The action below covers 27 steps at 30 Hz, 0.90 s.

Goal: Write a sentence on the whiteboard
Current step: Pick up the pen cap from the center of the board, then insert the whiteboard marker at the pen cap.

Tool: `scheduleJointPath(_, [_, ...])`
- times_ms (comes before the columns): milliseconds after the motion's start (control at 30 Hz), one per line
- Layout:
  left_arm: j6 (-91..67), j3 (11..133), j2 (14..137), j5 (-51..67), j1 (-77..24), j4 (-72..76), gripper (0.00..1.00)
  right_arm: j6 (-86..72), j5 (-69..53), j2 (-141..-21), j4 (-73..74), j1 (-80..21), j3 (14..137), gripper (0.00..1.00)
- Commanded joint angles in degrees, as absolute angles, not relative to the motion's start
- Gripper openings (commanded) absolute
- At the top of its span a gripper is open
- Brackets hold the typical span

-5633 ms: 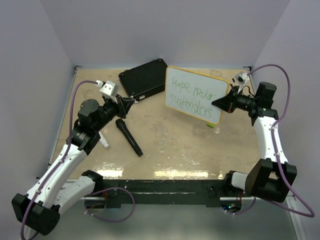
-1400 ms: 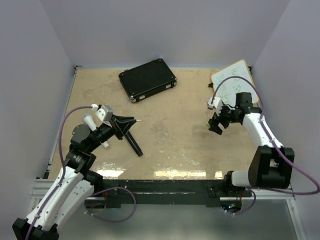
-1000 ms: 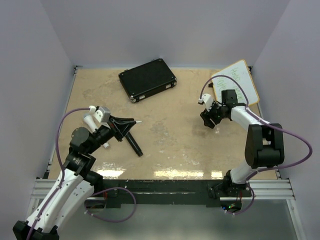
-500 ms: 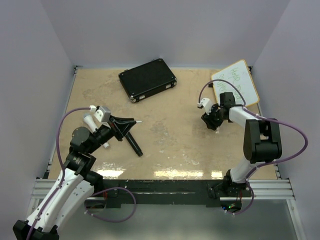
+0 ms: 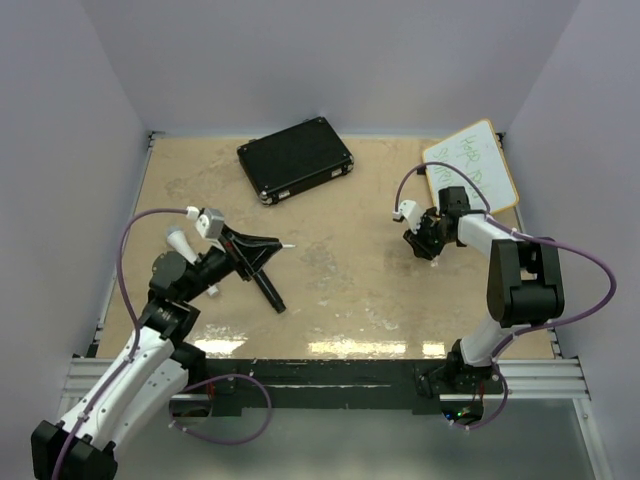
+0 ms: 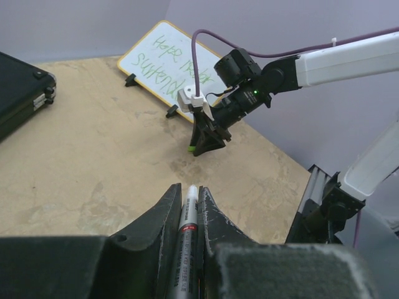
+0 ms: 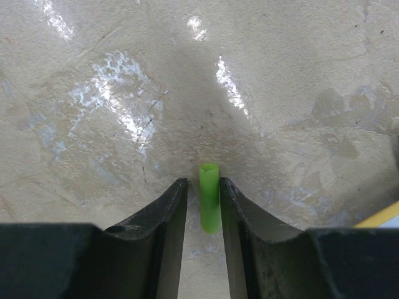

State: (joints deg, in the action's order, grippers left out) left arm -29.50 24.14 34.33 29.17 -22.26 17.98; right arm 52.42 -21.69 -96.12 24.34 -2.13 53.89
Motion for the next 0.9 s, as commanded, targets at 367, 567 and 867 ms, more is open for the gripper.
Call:
scheduleJointPath(367, [-45.2,20.7,57.5,17.4,-40.4,56.8,0.0,64.2,-32.8,-94.5,38.2,-0.1,56.0,0.0])
scheduleJointPath(567, [-42.1,30.0,68.6,11.1,-46.9,59.2,0.0,87.3,-59.3,-90.0,66.9,-1.0,63.5,0.0])
scheduleJointPath(867, [-37.7,35.3,71.8,8.6,-51.5,54.1,0.0,87.9,-70.1,-86.7,71.7,-9.8,67.7,0.0])
